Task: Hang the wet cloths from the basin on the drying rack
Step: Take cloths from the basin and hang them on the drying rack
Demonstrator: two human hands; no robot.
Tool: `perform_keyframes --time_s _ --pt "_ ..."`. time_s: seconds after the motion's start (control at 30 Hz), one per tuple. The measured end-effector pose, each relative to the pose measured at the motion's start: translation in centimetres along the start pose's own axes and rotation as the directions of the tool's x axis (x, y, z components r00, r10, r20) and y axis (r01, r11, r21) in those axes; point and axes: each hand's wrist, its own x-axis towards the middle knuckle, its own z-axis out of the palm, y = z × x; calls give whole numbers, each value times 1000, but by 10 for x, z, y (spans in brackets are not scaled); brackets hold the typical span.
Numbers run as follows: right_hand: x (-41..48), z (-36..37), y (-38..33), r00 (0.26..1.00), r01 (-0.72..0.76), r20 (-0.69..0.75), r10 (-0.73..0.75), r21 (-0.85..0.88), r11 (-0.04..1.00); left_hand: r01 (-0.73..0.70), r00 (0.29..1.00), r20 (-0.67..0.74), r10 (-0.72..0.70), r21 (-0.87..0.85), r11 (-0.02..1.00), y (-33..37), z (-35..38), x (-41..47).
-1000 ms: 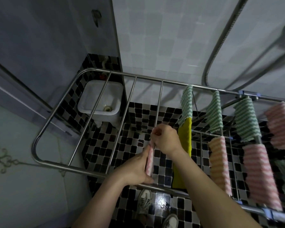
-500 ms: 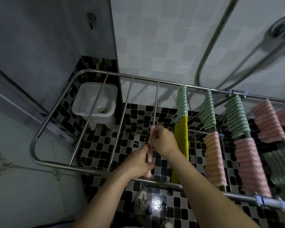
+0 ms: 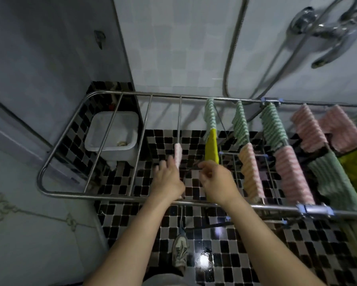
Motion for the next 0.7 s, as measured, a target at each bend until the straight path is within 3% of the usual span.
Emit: perform_keyframes --time_s 0.07,0.13,0.2,0.33,0.53,0.7 --pt "-27 -19 17 997 -39 -67 44 78 996 -135 966 -207 156 113 984 13 5 -16" --pt "-52 -34 32 987 -73 -127 98 187 980 -284 922 -251 294 76 956 31 10 -30" --pt "-90 -57 52 954 -129 -220 203 312 941 -428 892 -156 423 4 904 63 24 -51" --pt "-168 -89 93 831 -207 -366 420 497 843 -566 821 29 571 -100 819 120 69 -97" --pt "-259 -128 140 602 -284 -518 608 573 769 -713 622 275 733 -186 676 193 127 -165" --pt "-334 -149 167 331 -299 -551 766 708 639 -807 374 429 823 -288 516 241 180 -218"
